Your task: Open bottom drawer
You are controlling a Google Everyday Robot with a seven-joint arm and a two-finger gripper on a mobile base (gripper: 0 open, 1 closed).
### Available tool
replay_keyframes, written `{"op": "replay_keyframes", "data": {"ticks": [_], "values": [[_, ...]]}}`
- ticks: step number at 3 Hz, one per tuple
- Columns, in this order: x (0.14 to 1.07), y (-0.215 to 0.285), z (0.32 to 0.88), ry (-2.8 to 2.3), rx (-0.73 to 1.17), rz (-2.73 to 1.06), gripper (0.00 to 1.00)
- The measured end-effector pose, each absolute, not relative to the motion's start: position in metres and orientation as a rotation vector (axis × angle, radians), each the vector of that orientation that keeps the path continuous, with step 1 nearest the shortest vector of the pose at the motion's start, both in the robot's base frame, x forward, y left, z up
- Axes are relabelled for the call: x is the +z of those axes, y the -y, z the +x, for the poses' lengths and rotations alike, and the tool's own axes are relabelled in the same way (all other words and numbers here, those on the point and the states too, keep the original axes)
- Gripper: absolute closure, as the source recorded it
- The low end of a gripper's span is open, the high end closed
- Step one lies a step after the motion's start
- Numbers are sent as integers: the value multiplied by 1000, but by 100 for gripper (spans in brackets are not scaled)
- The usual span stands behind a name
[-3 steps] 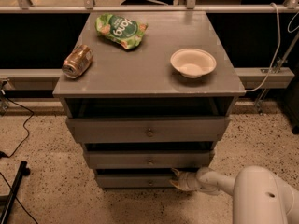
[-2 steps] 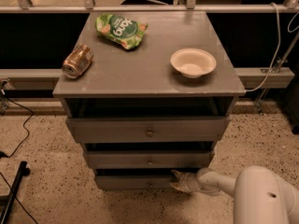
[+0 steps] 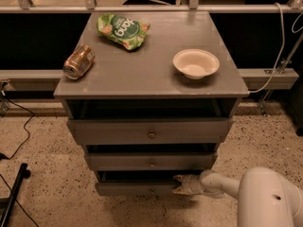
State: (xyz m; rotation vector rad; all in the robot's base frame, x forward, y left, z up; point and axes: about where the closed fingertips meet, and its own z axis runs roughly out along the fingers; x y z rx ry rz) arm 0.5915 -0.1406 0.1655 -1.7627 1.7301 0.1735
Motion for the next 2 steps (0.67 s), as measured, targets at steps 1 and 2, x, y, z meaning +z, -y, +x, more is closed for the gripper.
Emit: {"op": "replay_keyframes", "data": {"ticks": [1, 2], "values": [[166, 141, 591, -1730, 174, -1763, 21], [165, 138, 590, -1729, 178, -1764, 0]]}}
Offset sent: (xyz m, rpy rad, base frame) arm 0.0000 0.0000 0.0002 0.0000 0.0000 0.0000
